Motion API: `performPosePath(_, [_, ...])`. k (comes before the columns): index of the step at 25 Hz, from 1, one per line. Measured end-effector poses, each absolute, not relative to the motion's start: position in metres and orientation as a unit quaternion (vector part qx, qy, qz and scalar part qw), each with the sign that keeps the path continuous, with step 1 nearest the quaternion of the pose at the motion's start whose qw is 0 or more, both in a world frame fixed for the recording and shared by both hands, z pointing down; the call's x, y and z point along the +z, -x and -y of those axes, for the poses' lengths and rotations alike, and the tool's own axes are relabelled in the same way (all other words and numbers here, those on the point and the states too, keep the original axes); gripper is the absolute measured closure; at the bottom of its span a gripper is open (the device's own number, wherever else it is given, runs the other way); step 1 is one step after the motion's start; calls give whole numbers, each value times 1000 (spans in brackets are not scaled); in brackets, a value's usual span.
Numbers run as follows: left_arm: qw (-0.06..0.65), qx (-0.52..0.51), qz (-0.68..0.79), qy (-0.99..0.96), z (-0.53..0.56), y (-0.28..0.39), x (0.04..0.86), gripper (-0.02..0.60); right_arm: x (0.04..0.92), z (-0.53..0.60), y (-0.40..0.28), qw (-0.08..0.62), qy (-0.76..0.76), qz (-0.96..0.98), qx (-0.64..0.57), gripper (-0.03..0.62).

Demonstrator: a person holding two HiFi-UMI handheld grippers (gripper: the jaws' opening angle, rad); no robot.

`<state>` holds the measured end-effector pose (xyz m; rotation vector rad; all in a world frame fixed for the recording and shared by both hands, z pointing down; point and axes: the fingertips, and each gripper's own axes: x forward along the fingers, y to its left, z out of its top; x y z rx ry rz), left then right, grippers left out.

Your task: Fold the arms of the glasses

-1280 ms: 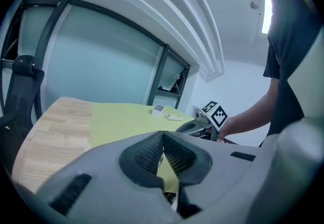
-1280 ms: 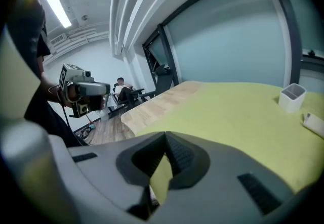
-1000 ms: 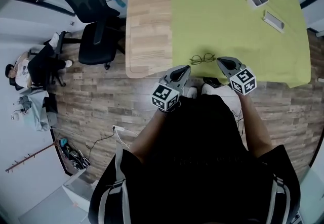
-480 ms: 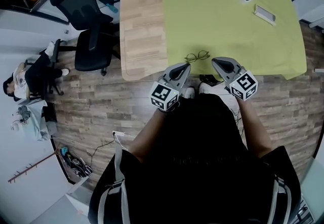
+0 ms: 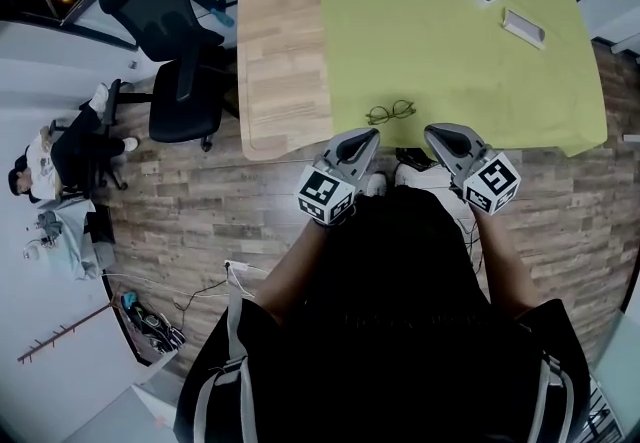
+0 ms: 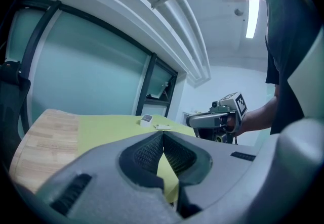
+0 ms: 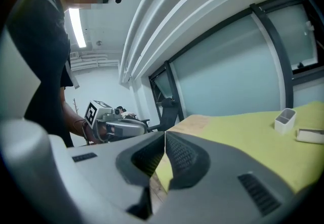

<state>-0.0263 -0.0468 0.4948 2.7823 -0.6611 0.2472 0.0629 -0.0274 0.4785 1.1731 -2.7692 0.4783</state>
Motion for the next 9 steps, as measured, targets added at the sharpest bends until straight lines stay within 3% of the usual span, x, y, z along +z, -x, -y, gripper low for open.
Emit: performPosePath(9, [136, 92, 232, -959, 50, 32, 499, 563, 485, 19, -62, 55, -380, 910, 156, 562])
